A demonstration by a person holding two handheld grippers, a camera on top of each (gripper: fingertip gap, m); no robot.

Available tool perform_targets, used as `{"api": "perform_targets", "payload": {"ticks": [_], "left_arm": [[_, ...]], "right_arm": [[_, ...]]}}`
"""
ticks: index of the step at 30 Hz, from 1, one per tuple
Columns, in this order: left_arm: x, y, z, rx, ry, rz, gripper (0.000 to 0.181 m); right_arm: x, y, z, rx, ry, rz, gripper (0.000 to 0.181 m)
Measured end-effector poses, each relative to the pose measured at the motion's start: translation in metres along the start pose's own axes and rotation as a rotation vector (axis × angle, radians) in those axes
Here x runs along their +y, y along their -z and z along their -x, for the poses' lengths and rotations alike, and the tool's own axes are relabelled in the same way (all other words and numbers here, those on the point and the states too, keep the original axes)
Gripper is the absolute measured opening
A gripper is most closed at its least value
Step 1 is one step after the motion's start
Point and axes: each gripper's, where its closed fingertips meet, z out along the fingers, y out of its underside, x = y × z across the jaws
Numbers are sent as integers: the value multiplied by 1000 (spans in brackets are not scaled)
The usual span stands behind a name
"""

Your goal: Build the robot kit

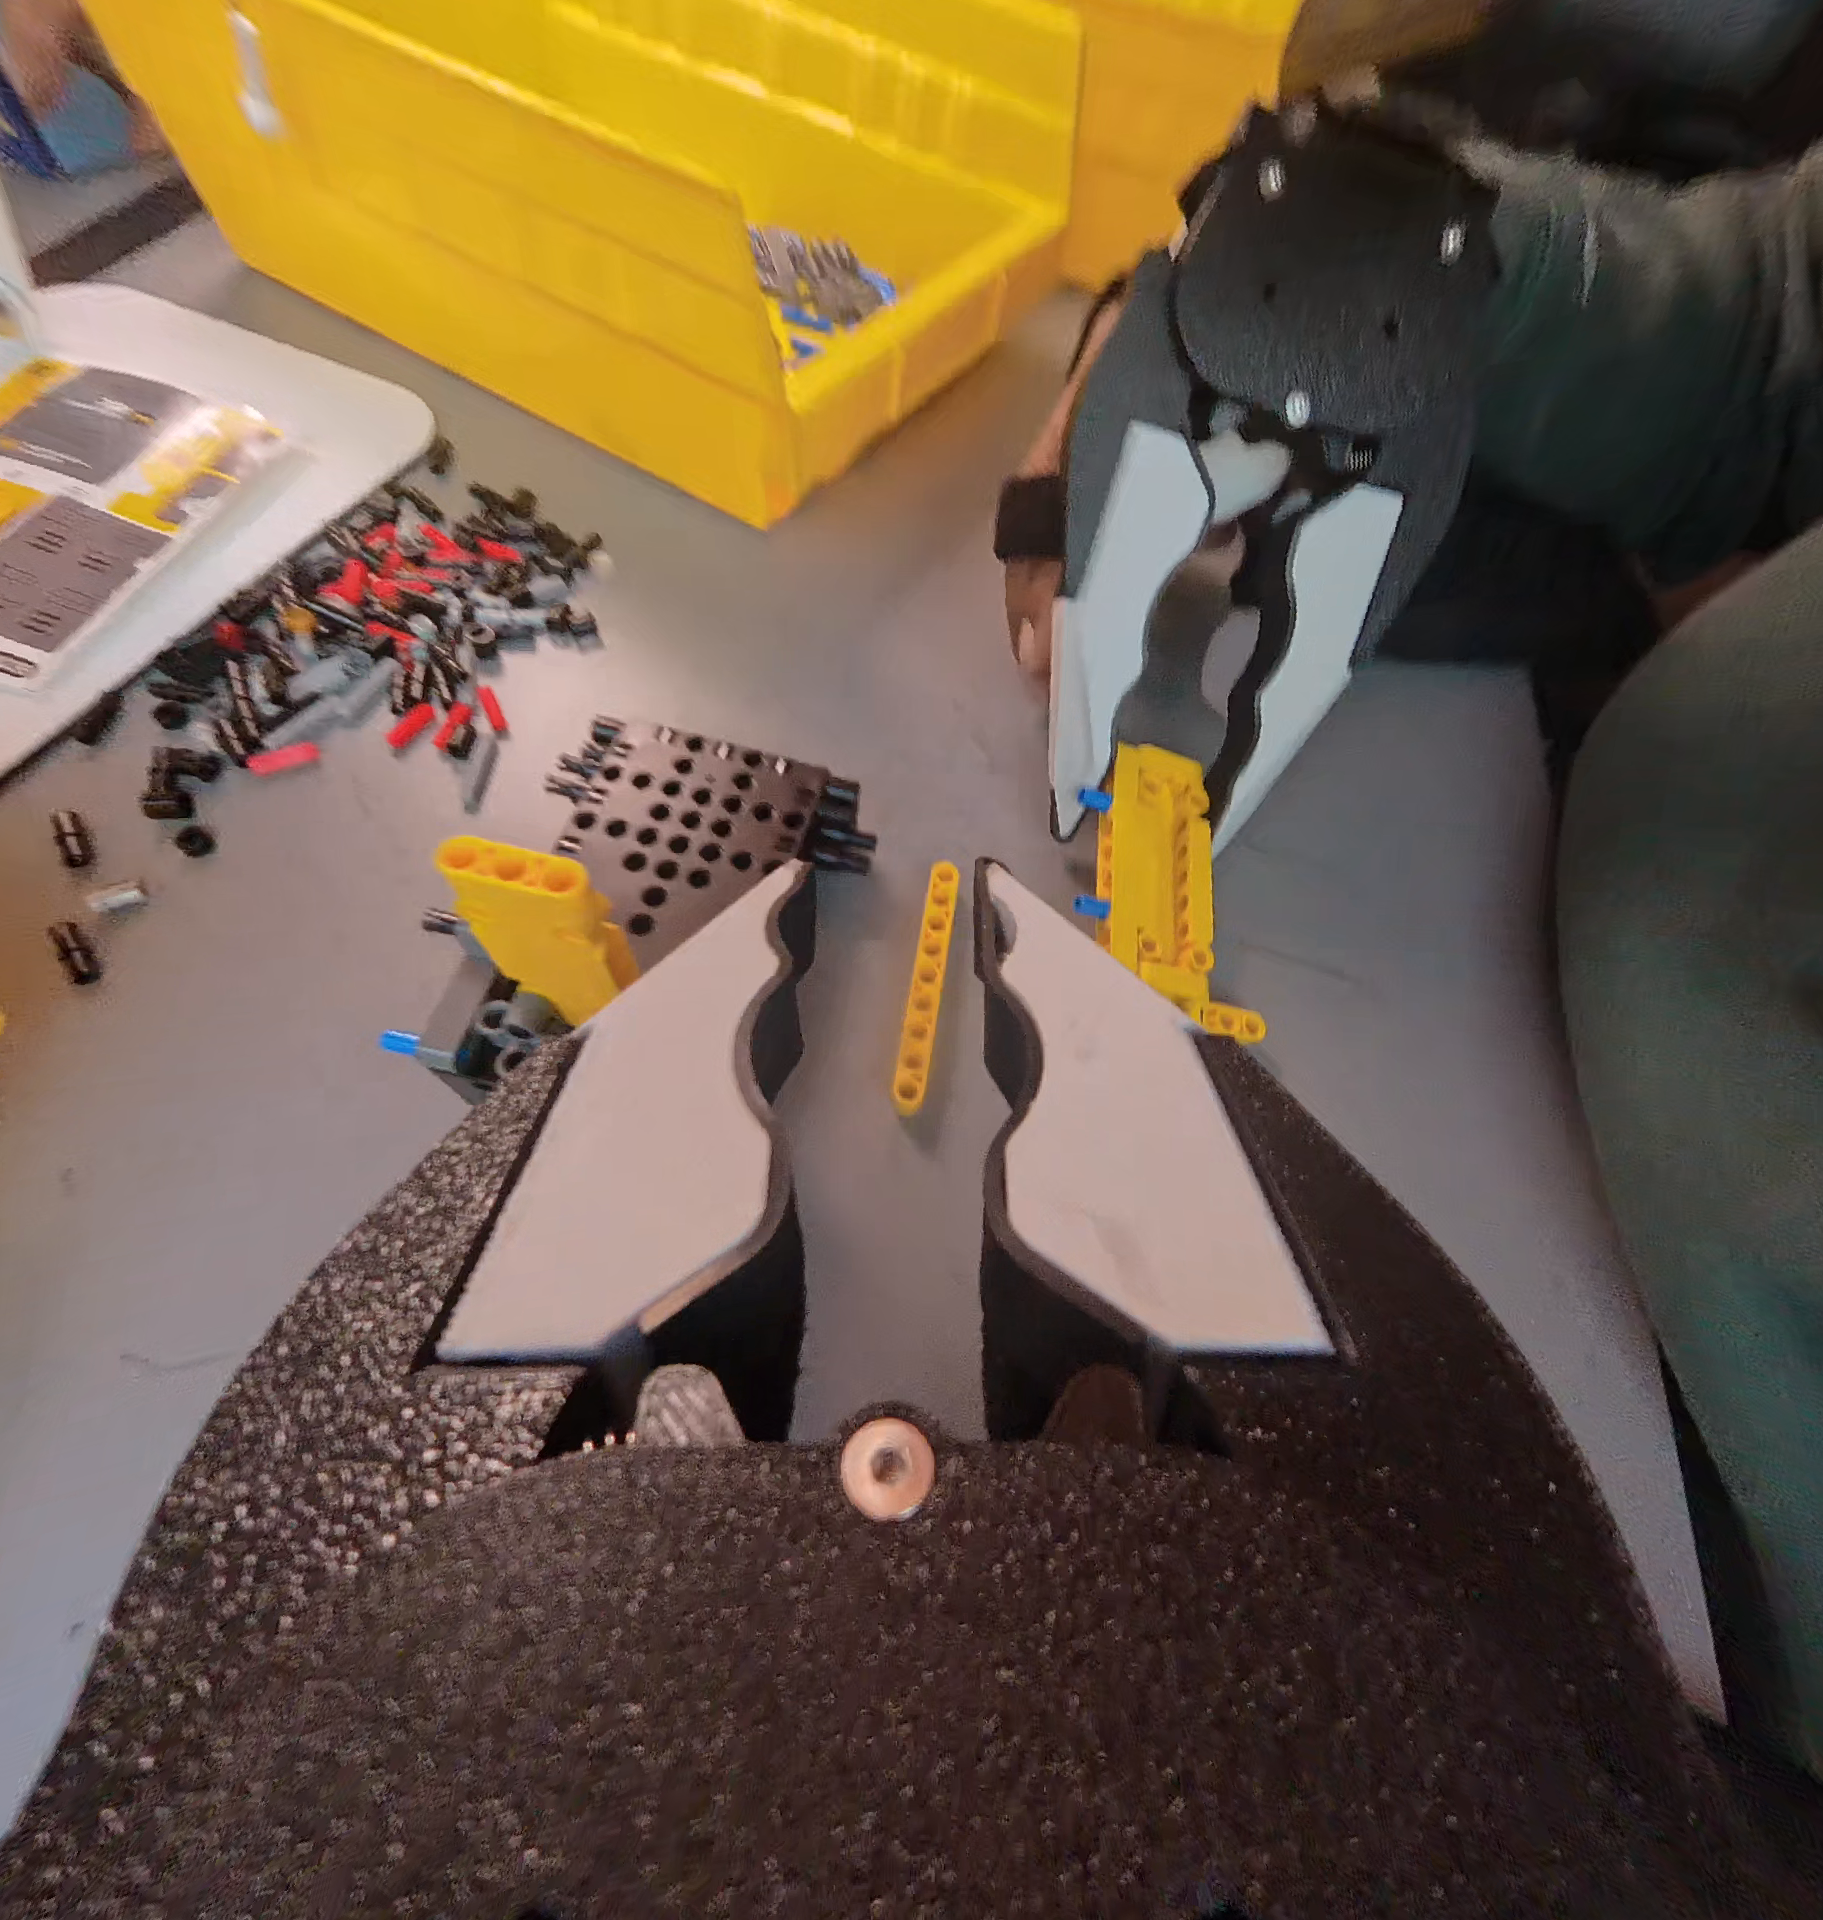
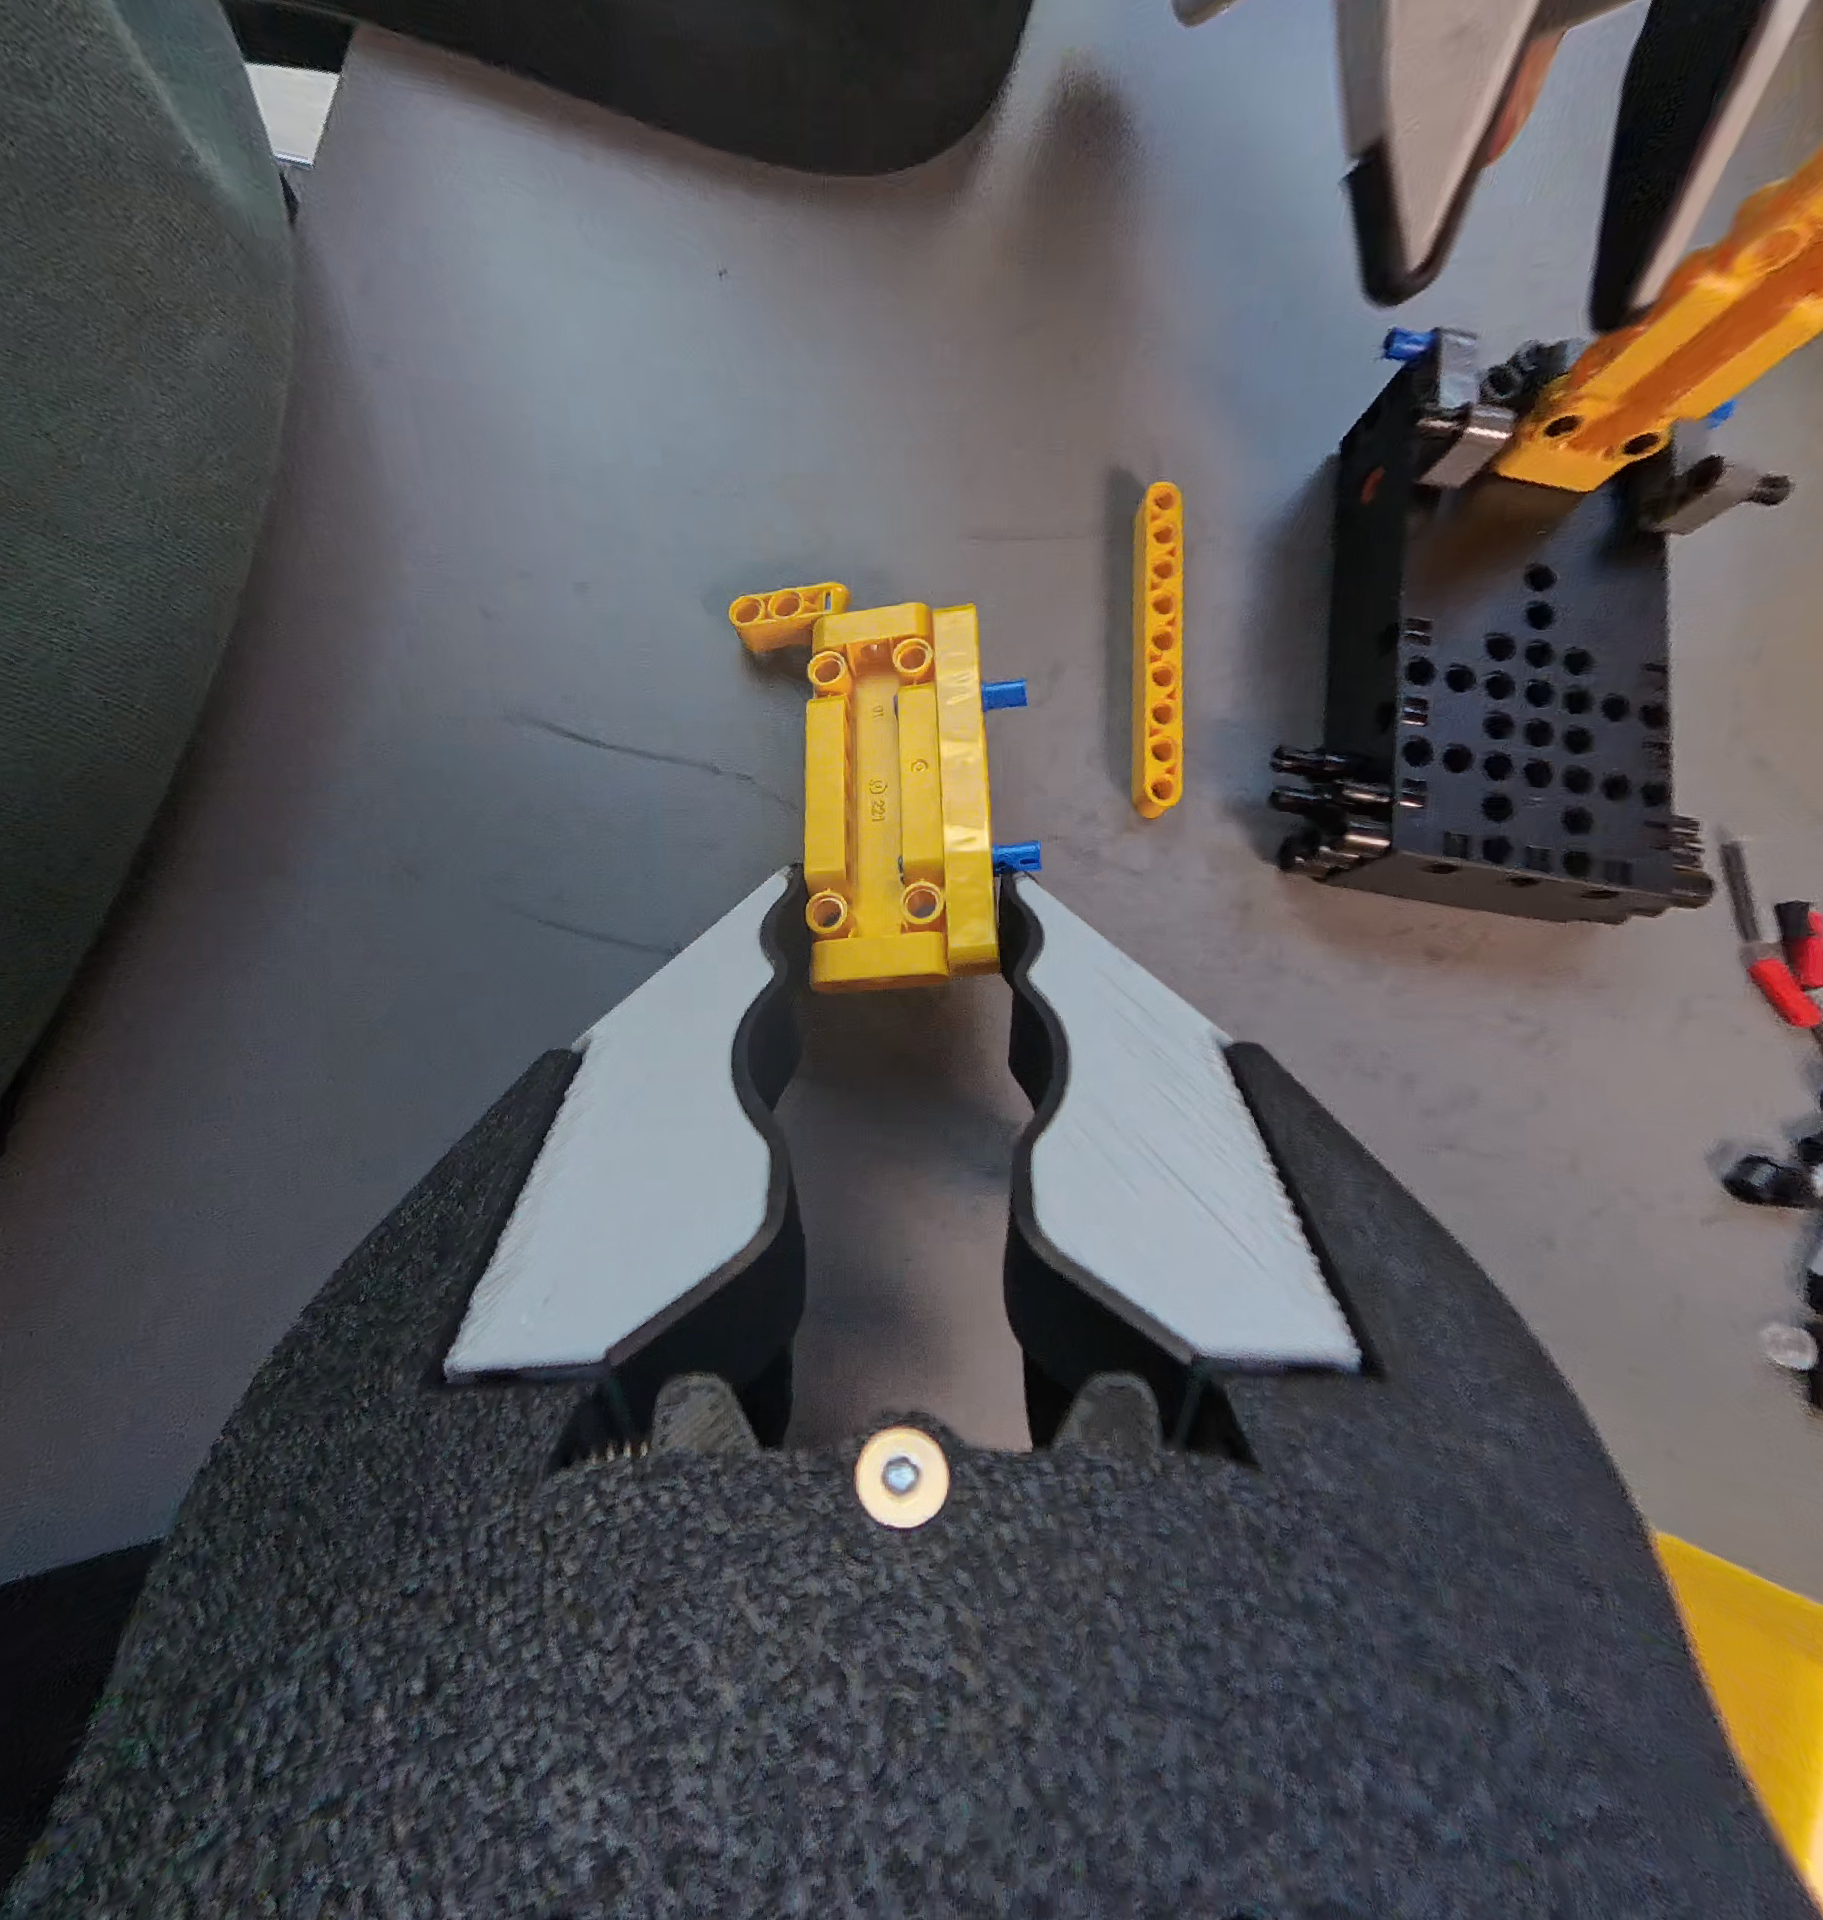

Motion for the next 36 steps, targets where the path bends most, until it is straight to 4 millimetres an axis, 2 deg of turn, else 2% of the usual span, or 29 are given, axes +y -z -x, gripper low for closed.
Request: {"api": "perform_targets", "payload": {"ticks": [2, 5, 10, 14, 15, 18, 22, 27, 32, 36], "left_arm": [[22, -8, -8, 5, -85, 125, 28], [42, -16, -13, 3, -151, 245, 27], [59, -16, -13, 14, -148, 326, 23], [71, -16, -9, -2, -147, 385, 21], [72, -16, -9, -1, -144, 389, 15], [72, -17, -7, -7, -135, 385, 7], [65, -22, -10, 5, -109, 343, 6], [37, -26, -26, 99, -36, 191, 7], [29, -25, -30, 152, 12, 150, 7], [23, -25, -34, 185, 31, 130, 7]], "right_arm": [[0, -5, 3, -24, -32, 2, 36], [-1, -6, -1, -20, -45, -8, 37], [-6, -1, -2, -52, -94, -85, 47], [-14, 10, -23, 23, -132, -214, 45], [-15, 12, -30, 49, -142, -231, 43], [-19, 17, -49, 160, -130, -277, 36], [-22, 20, -61, 265, -88, -293, 33], [-37, 22, -51, 335, 135, -331, 33], [-44, 23, -45, 382, 272, -325, 16], [-41, 17, -44, 389, 314, -289, 23]]}}
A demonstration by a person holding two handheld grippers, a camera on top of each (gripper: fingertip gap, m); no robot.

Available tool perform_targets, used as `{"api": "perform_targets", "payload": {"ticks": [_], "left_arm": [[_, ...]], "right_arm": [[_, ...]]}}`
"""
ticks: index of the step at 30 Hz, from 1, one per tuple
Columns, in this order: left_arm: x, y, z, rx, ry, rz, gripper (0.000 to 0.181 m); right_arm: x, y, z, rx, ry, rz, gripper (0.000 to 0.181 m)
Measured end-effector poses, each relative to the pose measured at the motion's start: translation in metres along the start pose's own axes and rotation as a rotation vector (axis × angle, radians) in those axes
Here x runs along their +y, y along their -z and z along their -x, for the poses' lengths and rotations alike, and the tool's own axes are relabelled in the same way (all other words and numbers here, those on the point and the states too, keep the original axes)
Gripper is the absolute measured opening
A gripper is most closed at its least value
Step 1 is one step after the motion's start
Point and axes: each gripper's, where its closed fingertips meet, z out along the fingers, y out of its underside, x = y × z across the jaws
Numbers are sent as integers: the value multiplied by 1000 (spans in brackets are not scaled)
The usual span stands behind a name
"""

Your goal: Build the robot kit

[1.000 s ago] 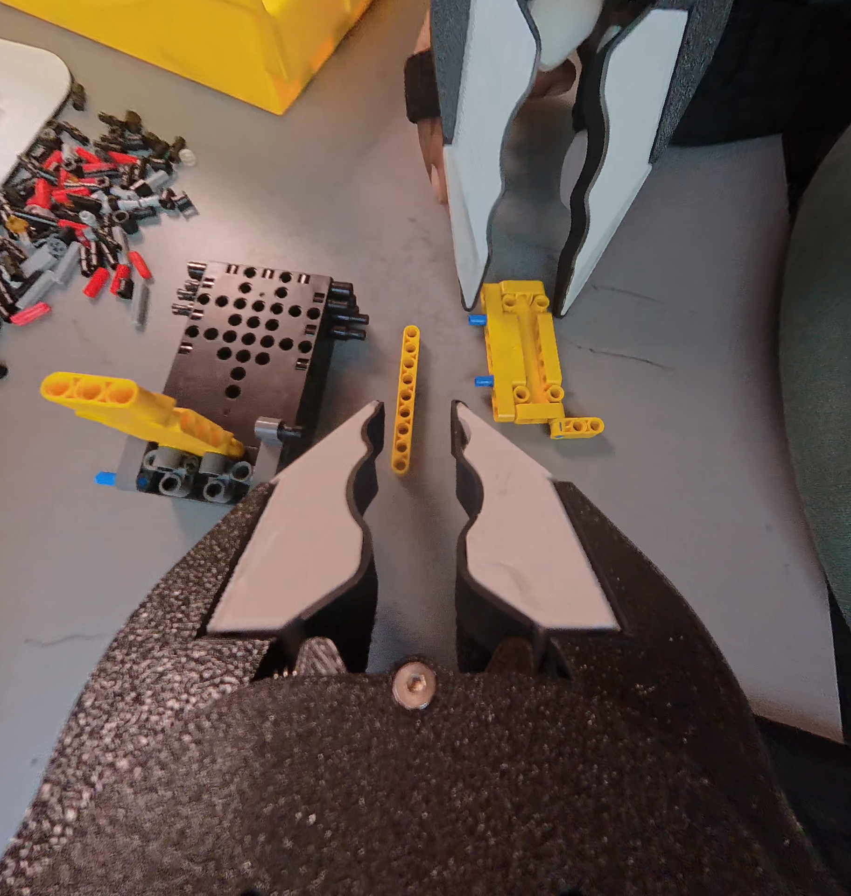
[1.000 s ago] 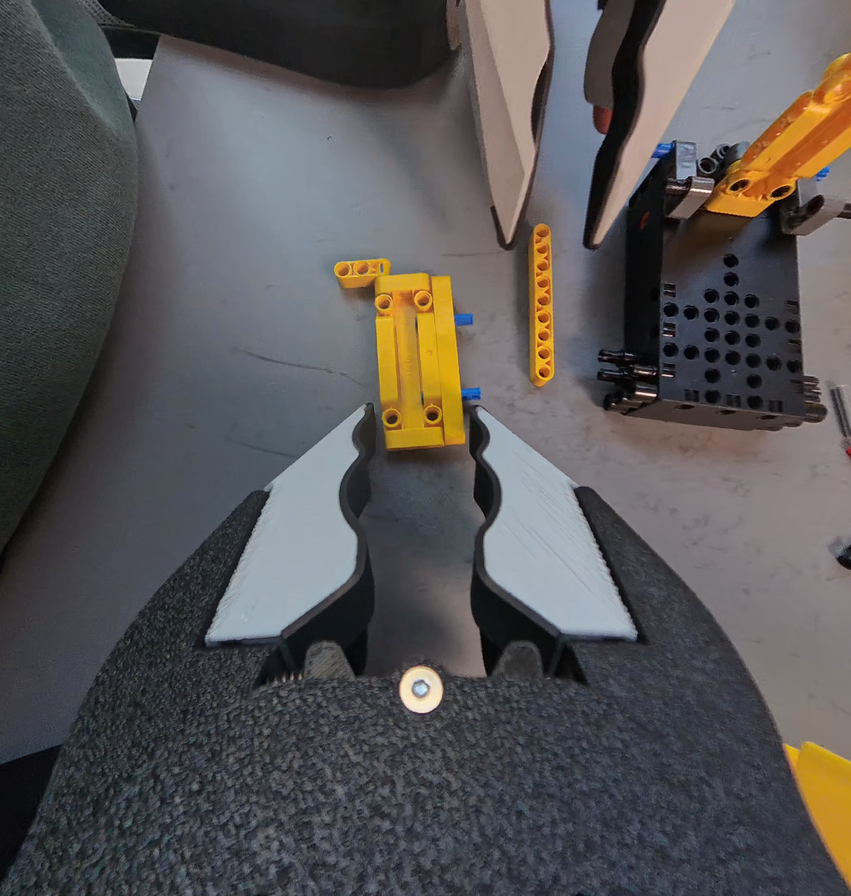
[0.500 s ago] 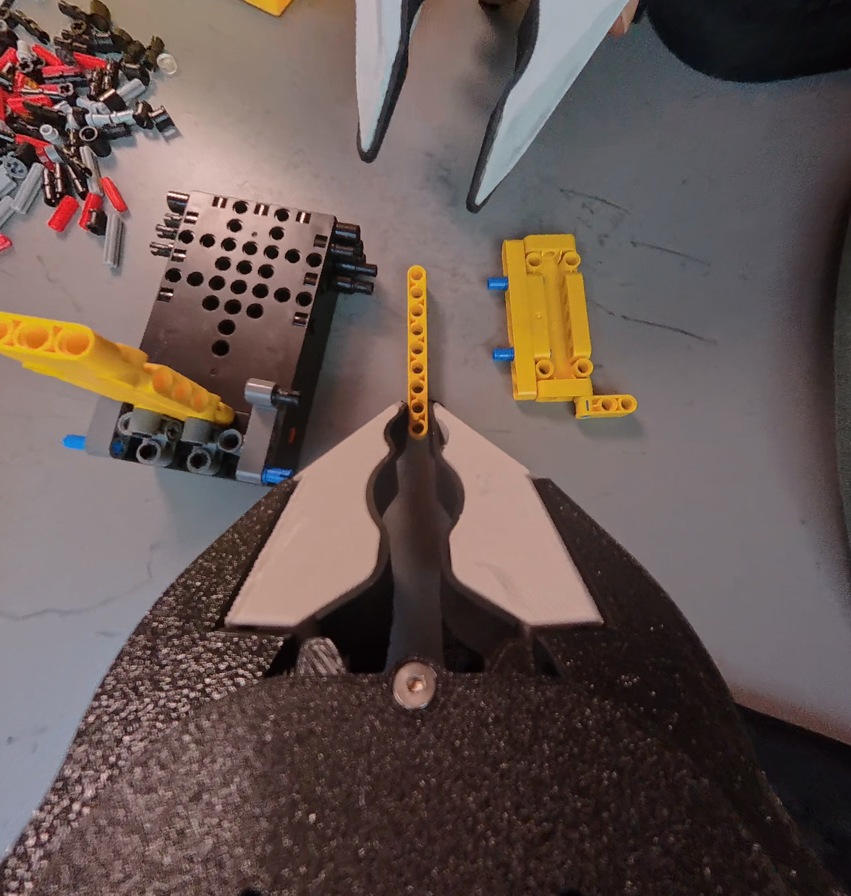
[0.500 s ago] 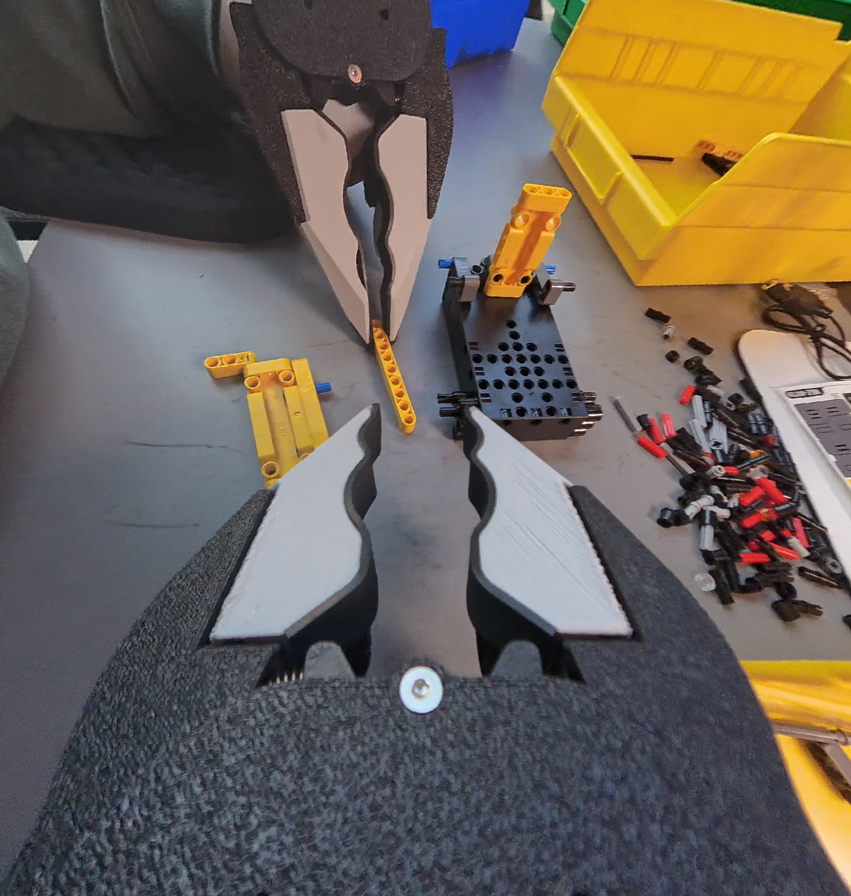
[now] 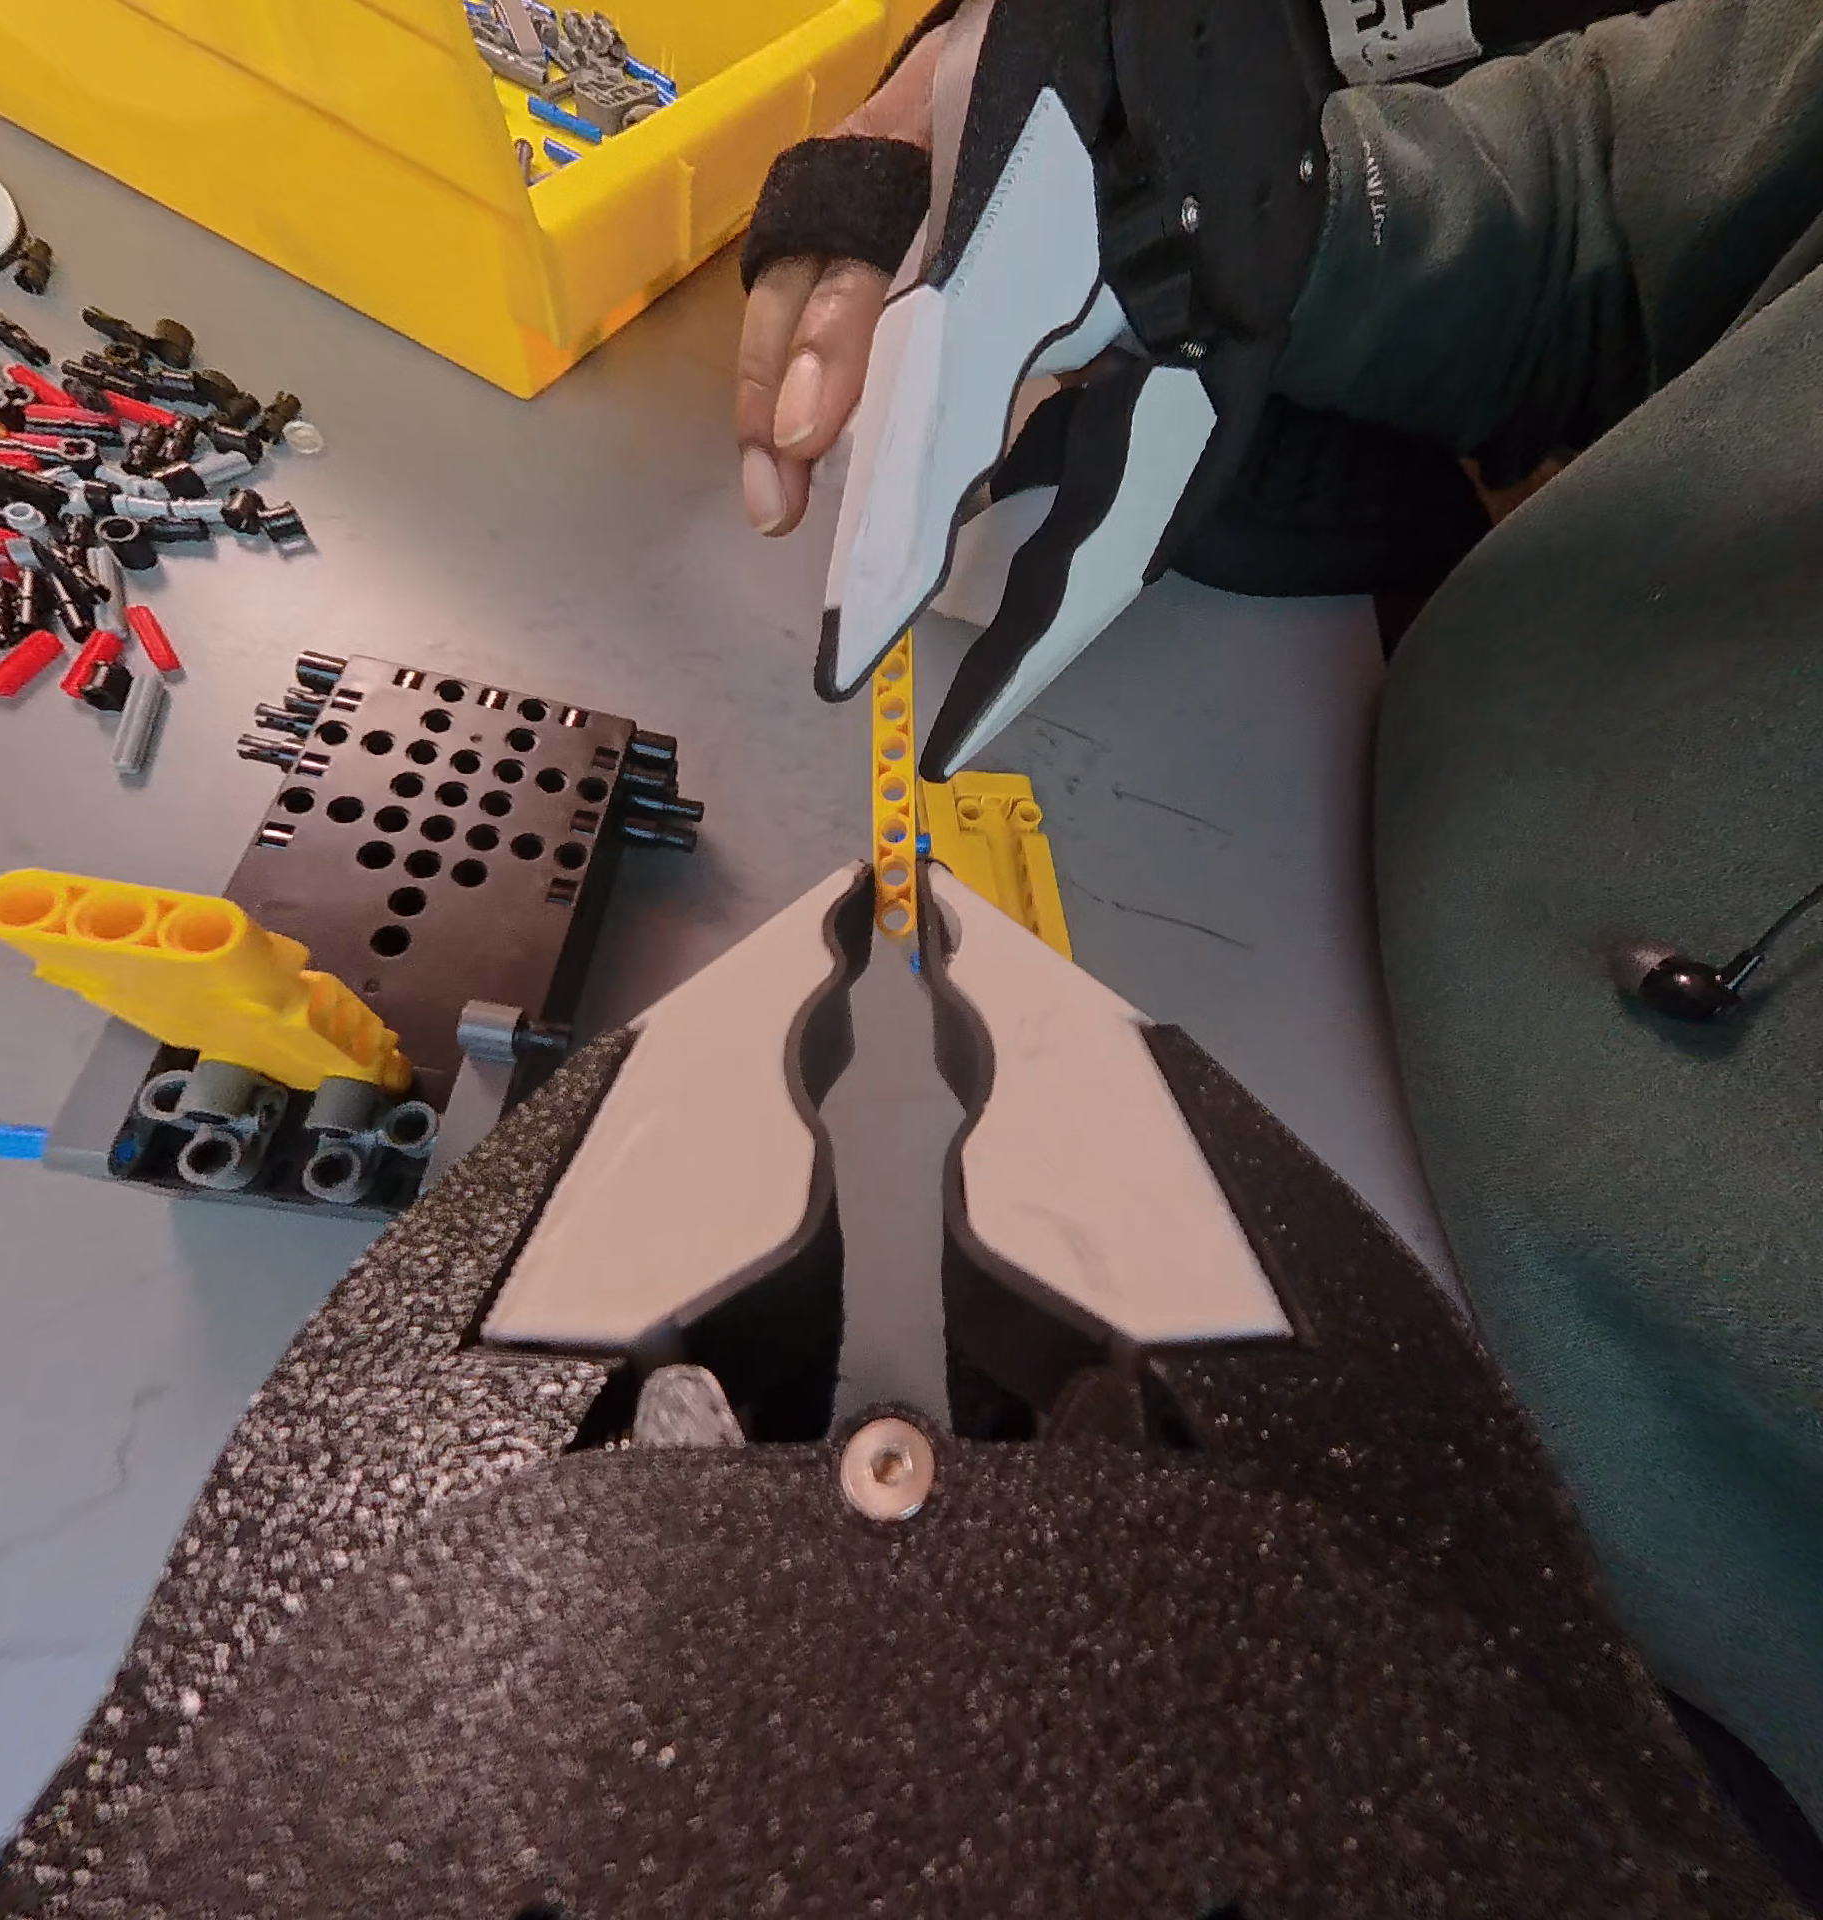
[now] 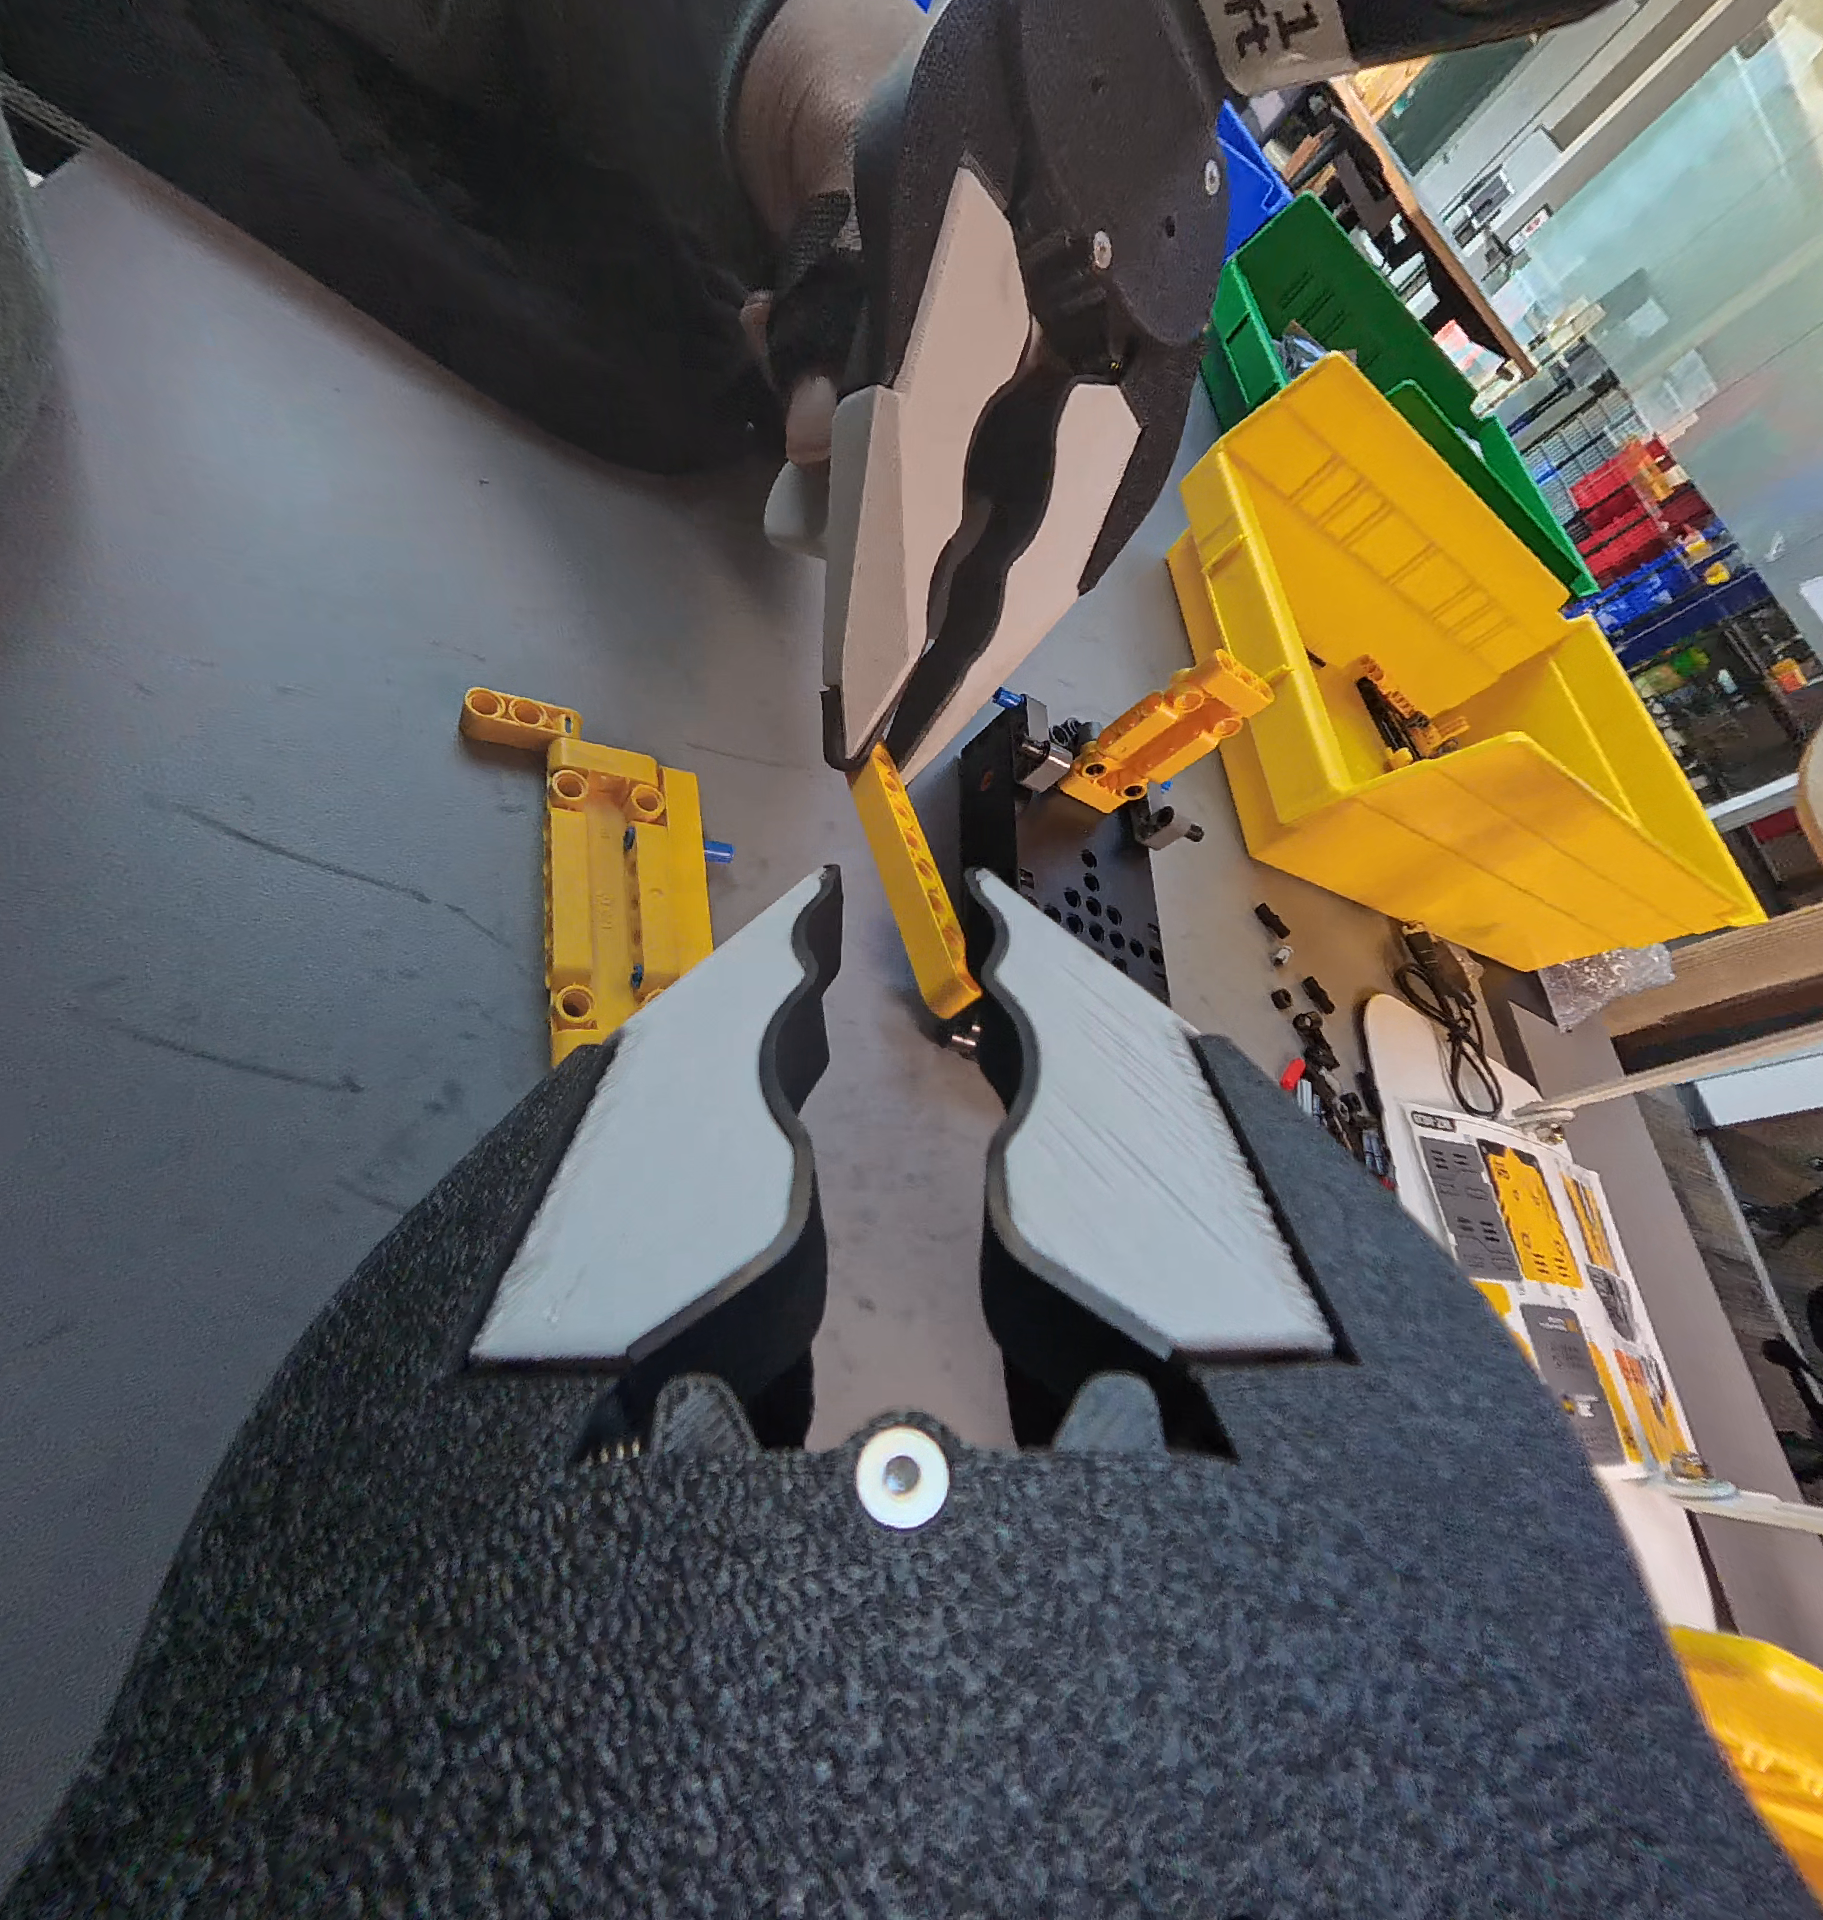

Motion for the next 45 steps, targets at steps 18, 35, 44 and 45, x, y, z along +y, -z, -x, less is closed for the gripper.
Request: {"api": "perform_targets", "payload": {"ticks": [18, 35, 44, 45], "left_arm": [[-26, 7, -2, 117, 115, -122, 15], [31, -12, 5, -84, -141, 187, 15], [41, -13, 5, -75, -113, 251, 8], [41, -12, 5, -71, -100, 252, 8]], "right_arm": [[-5, 9, -9, -9, -162, -64, 9], [21, -17, 27, -468, -460, 160, 9], [26, -18, 24, -443, -435, 184, 19], [27, -16, 23, -437, -424, 184, 20]]}}
